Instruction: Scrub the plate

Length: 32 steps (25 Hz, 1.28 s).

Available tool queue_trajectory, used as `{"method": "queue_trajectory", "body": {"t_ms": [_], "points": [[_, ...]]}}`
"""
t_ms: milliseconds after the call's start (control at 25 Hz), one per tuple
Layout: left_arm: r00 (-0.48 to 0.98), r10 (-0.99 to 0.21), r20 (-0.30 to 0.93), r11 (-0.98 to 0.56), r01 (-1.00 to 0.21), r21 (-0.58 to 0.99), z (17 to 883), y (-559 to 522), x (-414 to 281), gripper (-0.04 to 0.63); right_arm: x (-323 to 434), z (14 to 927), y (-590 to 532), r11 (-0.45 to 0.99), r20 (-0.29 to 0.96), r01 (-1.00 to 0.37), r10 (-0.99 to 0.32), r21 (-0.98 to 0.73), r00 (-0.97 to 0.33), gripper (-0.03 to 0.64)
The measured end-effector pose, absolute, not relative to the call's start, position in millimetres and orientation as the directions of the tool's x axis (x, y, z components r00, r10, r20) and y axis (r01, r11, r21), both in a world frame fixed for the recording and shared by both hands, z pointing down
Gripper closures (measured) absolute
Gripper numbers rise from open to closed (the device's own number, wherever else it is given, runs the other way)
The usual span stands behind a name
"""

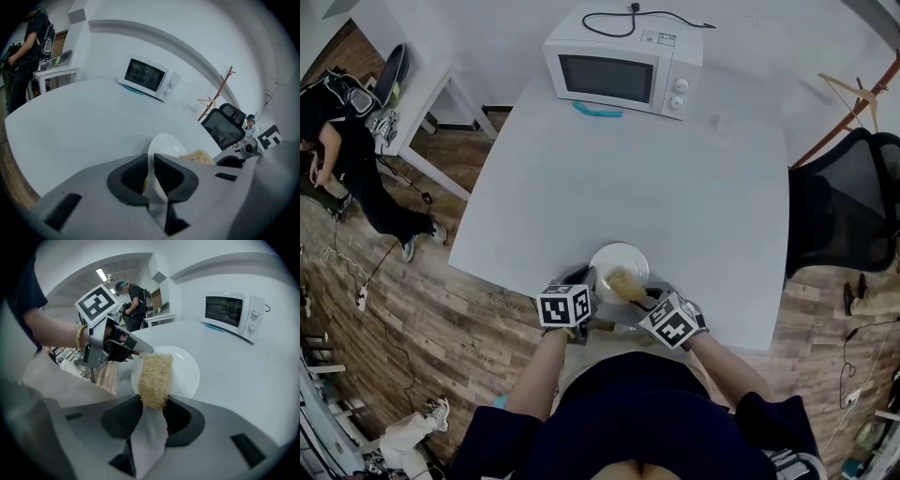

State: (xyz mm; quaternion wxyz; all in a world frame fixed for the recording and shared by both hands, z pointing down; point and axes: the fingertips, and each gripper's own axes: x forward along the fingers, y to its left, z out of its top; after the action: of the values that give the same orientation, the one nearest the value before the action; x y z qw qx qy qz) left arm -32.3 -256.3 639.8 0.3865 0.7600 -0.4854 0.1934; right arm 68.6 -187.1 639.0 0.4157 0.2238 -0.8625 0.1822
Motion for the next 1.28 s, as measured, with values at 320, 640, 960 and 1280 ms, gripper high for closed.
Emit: {"method": "queue_trajectory", "body": {"t_ms": [320, 640, 960, 1280], "points": [[0.457, -0.586, 0.67, -0.244, -0.887, 0.392, 640, -253, -31, 0.543, 98, 641, -214, 0.793, 0.806, -0.603, -0.299, -0.088, -0.511, 0.474], [0.456, -0.583, 0.673, -0.24, -0.887, 0.394, 641, -251, -30, 0.543, 90, 636, -249, 0.786, 0.797, -0.615, -0.331, -0.062, -0.504, 0.474], [0.45, -0.581, 0.678, -0.232, -0.89, 0.392, 642, -249, -32, 0.543, 60, 629, -255, 0.828, 0.787, -0.558, -0.304, -0.06, -0.536, 0.474], [0.442, -0.586, 0.679, -0.218, -0.893, 0.393, 645, -250, -35, 0.543, 35, 629, -234, 0.848, 0.773, -0.518, -0.251, -0.114, -0.582, 0.474]]}}
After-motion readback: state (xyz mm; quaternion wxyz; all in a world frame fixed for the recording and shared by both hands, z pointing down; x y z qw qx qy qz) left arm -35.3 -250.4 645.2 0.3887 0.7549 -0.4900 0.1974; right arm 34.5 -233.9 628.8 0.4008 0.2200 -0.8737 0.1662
